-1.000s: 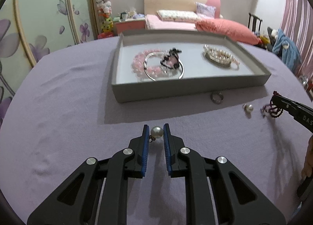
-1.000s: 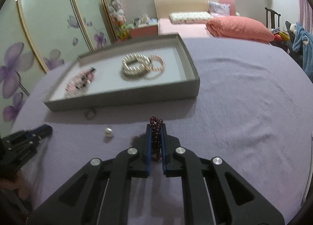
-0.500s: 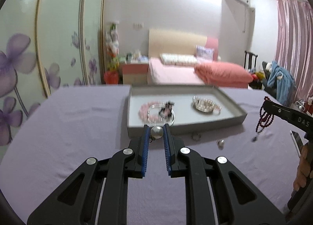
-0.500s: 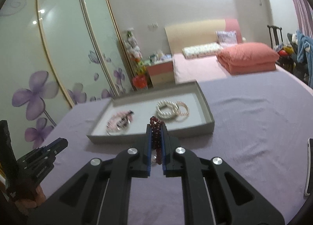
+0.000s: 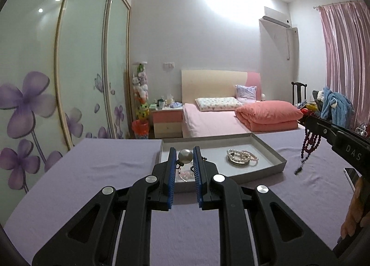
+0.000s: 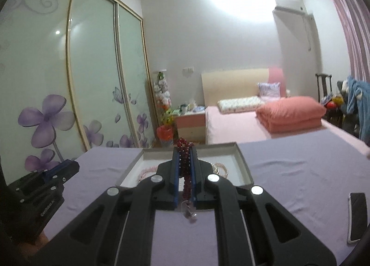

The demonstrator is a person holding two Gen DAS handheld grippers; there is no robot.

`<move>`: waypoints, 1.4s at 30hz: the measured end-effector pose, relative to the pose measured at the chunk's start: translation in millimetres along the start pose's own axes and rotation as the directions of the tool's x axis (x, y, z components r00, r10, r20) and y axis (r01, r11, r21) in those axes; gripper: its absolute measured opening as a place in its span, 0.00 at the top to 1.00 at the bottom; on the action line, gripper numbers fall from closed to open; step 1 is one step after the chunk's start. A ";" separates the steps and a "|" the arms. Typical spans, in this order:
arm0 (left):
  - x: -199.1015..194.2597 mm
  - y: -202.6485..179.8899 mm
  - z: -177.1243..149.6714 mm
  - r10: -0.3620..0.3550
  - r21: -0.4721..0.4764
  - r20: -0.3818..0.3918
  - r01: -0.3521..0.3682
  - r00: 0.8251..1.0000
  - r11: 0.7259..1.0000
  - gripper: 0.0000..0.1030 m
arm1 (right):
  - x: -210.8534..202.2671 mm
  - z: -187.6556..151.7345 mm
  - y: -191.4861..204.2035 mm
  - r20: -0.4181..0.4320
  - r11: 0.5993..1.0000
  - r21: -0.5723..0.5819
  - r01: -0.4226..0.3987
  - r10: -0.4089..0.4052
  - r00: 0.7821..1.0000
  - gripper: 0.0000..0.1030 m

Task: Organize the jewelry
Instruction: 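Carry the pearl earring and red beaded bracelet into the tray and open both tools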

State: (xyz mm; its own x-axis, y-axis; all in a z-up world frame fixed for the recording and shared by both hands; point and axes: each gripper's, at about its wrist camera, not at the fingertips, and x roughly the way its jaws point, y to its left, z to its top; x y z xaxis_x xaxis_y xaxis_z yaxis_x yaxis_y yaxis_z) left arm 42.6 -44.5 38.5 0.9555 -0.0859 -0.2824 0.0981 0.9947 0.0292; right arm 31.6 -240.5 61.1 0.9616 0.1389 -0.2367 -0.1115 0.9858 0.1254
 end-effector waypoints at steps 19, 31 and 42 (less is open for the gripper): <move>3.4 -3.6 -2.2 -0.015 0.008 -0.016 0.015 1.000 1.000 0.85 | -0.5 -3.6 8.8 0.056 0.998 -0.046 0.047 -0.044 0.997 0.91; 63.5 7.5 21.5 -0.075 -0.024 -0.086 0.073 0.993 0.997 0.85 | 58.2 22.5 -11.8 0.005 1.000 0.005 0.008 -0.008 1.000 0.91; 138.8 8.2 17.9 -0.131 -0.062 -0.214 0.120 0.968 0.991 0.85 | 147.6 24.1 -35.2 -0.156 0.994 0.108 -0.022 0.038 0.987 0.91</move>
State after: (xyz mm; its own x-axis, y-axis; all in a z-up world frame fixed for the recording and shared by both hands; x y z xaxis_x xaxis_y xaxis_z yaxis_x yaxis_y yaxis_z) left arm 181.1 -49.3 16.7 0.8524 -0.2011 -0.4827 0.1947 0.9788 -0.0641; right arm 183.6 -257.0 45.0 0.9056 0.1897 -0.3793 -0.1047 0.9667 0.2334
